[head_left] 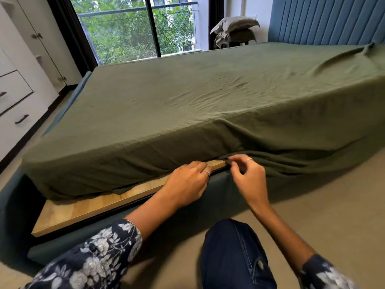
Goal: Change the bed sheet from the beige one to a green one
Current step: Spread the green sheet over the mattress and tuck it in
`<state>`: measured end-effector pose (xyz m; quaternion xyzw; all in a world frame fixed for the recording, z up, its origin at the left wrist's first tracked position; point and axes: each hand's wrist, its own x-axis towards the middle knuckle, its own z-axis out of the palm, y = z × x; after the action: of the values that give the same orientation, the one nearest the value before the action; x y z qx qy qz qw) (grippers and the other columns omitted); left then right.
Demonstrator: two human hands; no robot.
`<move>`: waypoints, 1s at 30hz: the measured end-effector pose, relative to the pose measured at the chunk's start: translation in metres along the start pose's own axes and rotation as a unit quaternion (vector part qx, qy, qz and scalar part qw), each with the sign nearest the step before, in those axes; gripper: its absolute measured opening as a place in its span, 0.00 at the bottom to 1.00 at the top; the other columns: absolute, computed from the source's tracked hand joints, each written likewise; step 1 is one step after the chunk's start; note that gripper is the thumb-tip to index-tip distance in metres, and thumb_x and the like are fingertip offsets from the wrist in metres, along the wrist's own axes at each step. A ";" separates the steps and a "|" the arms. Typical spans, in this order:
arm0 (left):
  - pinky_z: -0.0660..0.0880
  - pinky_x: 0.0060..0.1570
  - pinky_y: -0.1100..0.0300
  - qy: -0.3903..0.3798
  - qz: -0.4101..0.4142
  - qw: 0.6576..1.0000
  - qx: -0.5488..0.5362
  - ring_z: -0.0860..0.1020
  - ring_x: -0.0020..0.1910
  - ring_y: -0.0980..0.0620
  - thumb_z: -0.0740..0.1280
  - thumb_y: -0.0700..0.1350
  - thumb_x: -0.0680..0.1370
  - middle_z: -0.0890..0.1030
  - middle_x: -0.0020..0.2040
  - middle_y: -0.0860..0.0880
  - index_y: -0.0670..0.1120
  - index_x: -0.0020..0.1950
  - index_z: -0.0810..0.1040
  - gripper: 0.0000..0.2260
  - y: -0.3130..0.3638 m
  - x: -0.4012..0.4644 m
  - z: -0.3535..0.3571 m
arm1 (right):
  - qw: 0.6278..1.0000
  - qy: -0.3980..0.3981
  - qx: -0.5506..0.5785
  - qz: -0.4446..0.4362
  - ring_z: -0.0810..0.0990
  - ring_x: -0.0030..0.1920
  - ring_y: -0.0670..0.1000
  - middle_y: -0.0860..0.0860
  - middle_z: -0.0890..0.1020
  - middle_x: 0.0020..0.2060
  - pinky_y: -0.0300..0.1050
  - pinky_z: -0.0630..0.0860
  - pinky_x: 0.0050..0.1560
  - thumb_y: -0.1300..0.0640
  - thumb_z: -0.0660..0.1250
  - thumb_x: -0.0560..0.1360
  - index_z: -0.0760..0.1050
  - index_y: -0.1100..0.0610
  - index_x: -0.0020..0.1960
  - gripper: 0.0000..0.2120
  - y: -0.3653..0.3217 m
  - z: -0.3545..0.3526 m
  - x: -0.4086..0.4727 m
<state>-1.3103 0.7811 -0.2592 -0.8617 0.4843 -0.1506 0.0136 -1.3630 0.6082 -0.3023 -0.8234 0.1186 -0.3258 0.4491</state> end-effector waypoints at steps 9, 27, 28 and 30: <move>0.61 0.72 0.53 -0.067 -0.008 0.997 -0.028 0.58 0.75 0.46 0.54 0.51 0.82 0.52 0.78 0.43 0.49 0.79 0.48 0.27 0.021 0.039 0.025 | 0.862 0.150 0.325 0.359 0.80 0.51 0.55 0.60 0.70 0.62 0.36 0.79 0.36 0.65 0.74 0.69 0.63 0.51 0.56 0.25 0.031 0.020 0.023; 0.78 0.48 0.57 -0.061 -0.099 0.993 -0.002 0.81 0.49 0.47 0.58 0.52 0.79 0.81 0.55 0.41 0.36 0.65 0.74 0.23 0.045 0.096 0.043 | 0.903 0.000 -0.331 -0.273 0.78 0.56 0.52 0.53 0.80 0.59 0.48 0.68 0.59 0.47 0.57 0.77 0.76 0.57 0.64 0.22 0.088 -0.018 0.037; 0.75 0.53 0.55 -0.087 -0.120 0.989 -0.010 0.79 0.54 0.46 0.57 0.51 0.81 0.78 0.60 0.40 0.37 0.69 0.69 0.22 0.047 0.102 0.043 | 0.894 0.005 -0.360 -0.267 0.79 0.56 0.53 0.51 0.81 0.58 0.49 0.68 0.58 0.47 0.57 0.77 0.78 0.56 0.63 0.22 0.085 -0.018 0.040; 0.72 0.58 0.52 -0.127 -0.170 0.977 -0.025 0.75 0.60 0.44 0.53 0.49 0.83 0.74 0.64 0.41 0.40 0.71 0.64 0.20 0.046 0.119 0.045 | 0.891 0.010 -0.392 -0.229 0.80 0.53 0.55 0.51 0.83 0.50 0.51 0.67 0.53 0.46 0.57 0.75 0.81 0.55 0.55 0.20 0.078 -0.013 0.055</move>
<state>-1.2789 0.6514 -0.2809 -0.9436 0.3287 -0.0280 0.0280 -1.3219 0.5285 -0.3374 -0.9336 0.0491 -0.3551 0.0014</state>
